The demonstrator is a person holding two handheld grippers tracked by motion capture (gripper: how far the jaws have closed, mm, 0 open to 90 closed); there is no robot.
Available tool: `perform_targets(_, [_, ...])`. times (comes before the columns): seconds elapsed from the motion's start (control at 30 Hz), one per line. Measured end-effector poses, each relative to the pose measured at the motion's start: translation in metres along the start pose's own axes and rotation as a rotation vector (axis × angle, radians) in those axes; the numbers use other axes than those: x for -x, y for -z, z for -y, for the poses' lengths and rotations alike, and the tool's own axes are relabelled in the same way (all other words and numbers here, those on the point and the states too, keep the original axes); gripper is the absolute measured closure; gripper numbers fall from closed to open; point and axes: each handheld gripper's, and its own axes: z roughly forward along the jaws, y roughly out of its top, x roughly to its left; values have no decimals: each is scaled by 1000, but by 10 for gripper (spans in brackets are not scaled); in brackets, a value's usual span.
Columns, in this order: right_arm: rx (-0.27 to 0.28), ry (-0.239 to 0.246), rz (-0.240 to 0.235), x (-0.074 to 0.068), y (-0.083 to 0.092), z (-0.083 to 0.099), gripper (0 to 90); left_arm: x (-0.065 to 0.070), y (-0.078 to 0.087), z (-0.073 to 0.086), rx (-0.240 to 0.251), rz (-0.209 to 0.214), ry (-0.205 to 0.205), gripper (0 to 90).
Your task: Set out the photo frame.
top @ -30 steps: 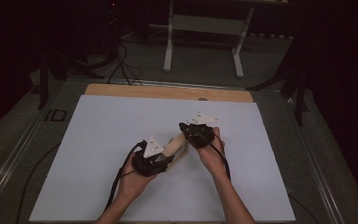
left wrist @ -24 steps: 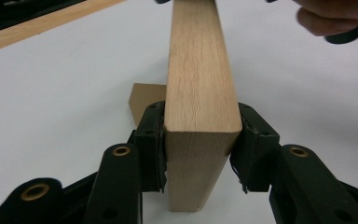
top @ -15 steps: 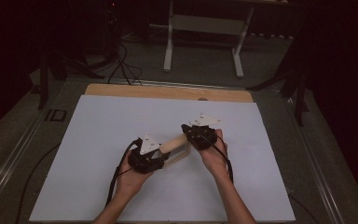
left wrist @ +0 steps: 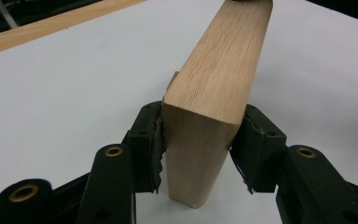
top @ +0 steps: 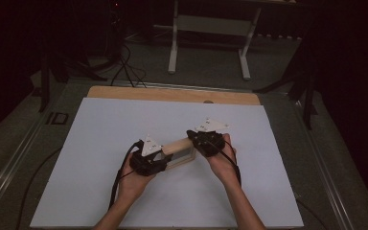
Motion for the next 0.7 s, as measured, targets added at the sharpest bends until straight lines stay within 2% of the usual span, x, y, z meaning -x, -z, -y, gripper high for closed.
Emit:
perform_targets(0.27, [4, 12, -5, 0, 1, 0, 868, 1, -1, 1, -6, 15, -10, 569])
perform_targets(0.43, [47, 16, -34, 4, 9, 3, 739, 0, -1, 1, -6, 16, -7, 568])
perform_targets(0.47, [47, 16, -34, 4, 9, 3, 739, 0, -1, 1, -6, 16, -7, 568])
perform_targets(0.57, [54, 17, -51, 9, 15, 11, 616, 0, -1, 1, -8, 17, -10, 568])
perform_targets(0.6, [47, 1, -65, 14, 16, 17, 566, 1, -1, 1, -8, 18, -8, 568])
perform_targets(0.63, [47, 1, -65, 14, 16, 17, 566, 1, -1, 1, -8, 18, -7, 568])
perform_targets(0.67, [55, -17, -95, 19, 18, 23, 547, 1, -1, 1, -7, 18, -8, 569])
perform_targets(0.7, [55, -17, -95, 19, 18, 23, 547, 1, -1, 1, -7, 18, -8, 571])
